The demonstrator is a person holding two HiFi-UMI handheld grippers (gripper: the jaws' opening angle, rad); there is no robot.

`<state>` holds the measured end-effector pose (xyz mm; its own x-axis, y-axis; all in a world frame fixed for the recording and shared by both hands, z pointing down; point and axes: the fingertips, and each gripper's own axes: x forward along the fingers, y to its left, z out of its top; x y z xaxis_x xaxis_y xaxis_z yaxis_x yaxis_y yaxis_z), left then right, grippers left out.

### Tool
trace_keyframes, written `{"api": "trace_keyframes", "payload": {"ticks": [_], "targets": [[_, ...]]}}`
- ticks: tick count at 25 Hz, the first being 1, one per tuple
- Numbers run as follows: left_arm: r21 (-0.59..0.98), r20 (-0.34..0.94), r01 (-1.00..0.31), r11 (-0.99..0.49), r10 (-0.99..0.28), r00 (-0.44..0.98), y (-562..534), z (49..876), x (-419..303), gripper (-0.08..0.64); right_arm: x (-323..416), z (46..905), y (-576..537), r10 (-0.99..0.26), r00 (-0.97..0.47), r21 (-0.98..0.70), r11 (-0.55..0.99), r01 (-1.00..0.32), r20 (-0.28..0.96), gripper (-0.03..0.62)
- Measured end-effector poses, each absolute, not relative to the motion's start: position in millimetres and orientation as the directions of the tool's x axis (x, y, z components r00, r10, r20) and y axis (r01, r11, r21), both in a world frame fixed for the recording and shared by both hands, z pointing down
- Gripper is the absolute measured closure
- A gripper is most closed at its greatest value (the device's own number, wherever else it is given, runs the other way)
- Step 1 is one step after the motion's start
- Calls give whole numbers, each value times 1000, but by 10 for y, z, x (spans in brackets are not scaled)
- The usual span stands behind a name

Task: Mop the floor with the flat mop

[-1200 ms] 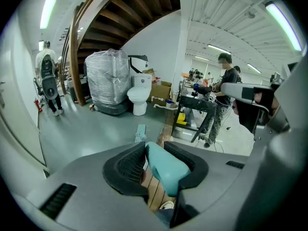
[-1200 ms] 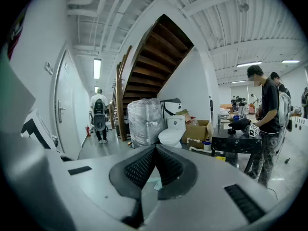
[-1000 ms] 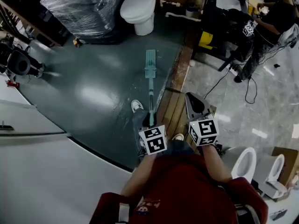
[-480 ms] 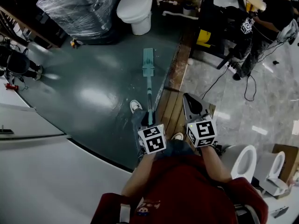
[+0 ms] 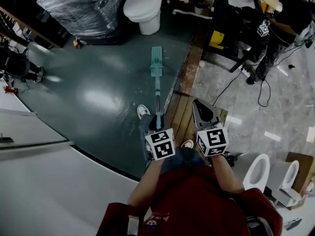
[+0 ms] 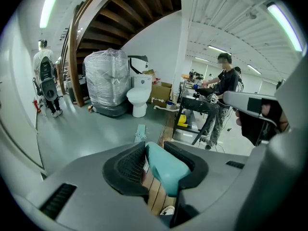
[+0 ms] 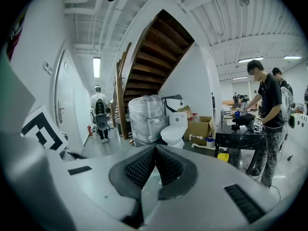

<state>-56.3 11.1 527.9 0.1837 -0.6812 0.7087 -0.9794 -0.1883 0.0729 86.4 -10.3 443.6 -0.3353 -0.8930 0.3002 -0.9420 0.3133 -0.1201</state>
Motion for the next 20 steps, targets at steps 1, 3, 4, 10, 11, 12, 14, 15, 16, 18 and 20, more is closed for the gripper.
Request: {"api": "trace_keyframes", "payload": {"ticks": [1,3,4,10,11,12,14,15,16,18,20], "targets": [[73,708,-979,-189,-681,184,66,5281,-572,425,850,4444,-142,-893,-335,-121,313,-942,302,575],[73,708,-979,-191,-681,186,-23,5291,-584,425,828,4462,-222,-892,-335,-122,313,-942,304,575],[74,708,-979,-192,-681,187,-63,5301,-593,425,816,4474,-258,-891,-335,-123,312,-942,306,575],[81,705,-978,-192,-683,192,-309,5356,-673,425,722,4530,-455,-891,-333,-124,309,-943,310,575],[81,704,-978,-194,-683,194,-360,5359,-683,425,706,4533,-494,-891,-331,-124,307,-944,311,575],[81,704,-977,-196,-683,195,-416,5362,-692,425,691,4537,-538,-891,-329,-125,304,-944,312,575],[79,704,-977,-199,-683,196,-525,5372,-707,425,666,4558,-630,-891,-325,-126,300,-946,316,575],[79,704,-977,-200,-682,196,-575,5377,-711,425,658,4574,-675,-891,-324,-128,298,-946,319,575],[80,704,-977,-200,-683,197,-623,5382,-714,425,652,4591,-717,-890,-322,-129,296,-947,322,575],[83,702,-976,-200,-684,199,-709,5396,-729,425,632,4631,-794,-889,-318,-131,290,-948,328,575],[88,701,-976,-198,-684,202,-798,5425,-763,425,594,4671,-869,-889,-315,-131,287,-949,333,575]]}}
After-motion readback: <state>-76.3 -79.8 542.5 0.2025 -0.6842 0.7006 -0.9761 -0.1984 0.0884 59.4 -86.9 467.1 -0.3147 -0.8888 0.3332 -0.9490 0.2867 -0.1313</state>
